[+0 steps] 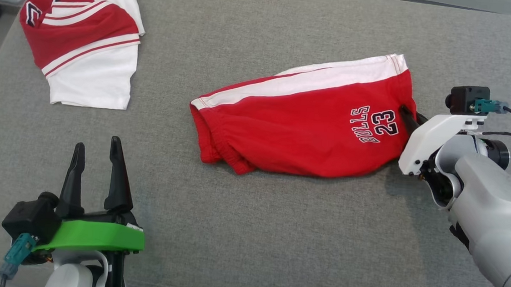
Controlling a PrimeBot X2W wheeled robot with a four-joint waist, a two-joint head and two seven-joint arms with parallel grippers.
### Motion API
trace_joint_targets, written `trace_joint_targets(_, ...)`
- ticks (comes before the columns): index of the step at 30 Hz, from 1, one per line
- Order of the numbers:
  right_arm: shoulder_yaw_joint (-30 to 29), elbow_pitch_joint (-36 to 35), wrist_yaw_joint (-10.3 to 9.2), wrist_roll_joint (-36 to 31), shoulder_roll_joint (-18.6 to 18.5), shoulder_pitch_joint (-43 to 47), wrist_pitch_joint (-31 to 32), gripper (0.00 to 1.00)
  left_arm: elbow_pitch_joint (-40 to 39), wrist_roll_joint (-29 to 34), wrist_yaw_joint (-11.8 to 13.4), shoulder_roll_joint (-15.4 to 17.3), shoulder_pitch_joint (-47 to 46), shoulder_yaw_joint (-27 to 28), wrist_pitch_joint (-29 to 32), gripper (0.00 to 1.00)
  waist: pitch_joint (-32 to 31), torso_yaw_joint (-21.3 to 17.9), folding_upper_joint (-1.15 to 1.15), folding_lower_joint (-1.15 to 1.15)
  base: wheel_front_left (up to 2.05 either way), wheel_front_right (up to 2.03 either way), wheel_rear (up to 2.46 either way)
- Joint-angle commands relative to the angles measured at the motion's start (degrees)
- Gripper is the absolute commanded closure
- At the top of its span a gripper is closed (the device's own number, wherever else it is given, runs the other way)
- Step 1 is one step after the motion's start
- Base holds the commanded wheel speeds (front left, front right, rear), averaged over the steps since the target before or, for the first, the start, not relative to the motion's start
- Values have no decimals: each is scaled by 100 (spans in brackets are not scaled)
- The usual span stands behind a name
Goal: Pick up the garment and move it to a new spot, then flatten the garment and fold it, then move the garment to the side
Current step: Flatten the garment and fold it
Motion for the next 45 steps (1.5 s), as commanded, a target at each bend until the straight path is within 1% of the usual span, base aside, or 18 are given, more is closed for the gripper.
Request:
trace_joint_targets(1,3,-94,-6,90,-23,171,-105,100,13,83,-27,-11,103,22,-4,0,-142,-195,37,0,0,0,0)
trace_joint_targets(11,-57,-890,-6,570,-241,1102,-737,100,-13,141,-93,65,308,19,-2,0,-477,-737,37,0,0,0,0)
trace_joint_targets(16,-236,-1161,-6,683,-404,1594,-922,100,-53,160,-165,146,399,-65,10,0,-608,-947,37,0,0,0,0)
trace_joint_targets(19,-406,-1255,-6,677,-440,1849,-973,100,-99,197,-192,168,467,-114,8,0,-676,-1076,37,0,0,0,0)
trace_joint_targets(25,-660,-1162,-6,552,-413,2022,-1001,100,-57,322,-202,189,495,-238,5,0,-776,-1134,37,0,0,0,0)
trace_joint_targets(34,-1011,-1022,-6,401,-459,2046,-999,100,12,382,-193,161,494,-330,2,0,-865,-1139,37,0,0,0,0)
trace_joint_targets(42,-1101,-843,-5,225,-371,1652,-952,100,70,344,-212,134,443,-358,0,0,-858,-1065,37,0,0,0,0)
trace_joint_targets(45,-1064,-764,-5,57,-223,1336,-914,100,103,328,-229,116,409,-369,-1,0,-880,-1032,37,0,0,0,0)
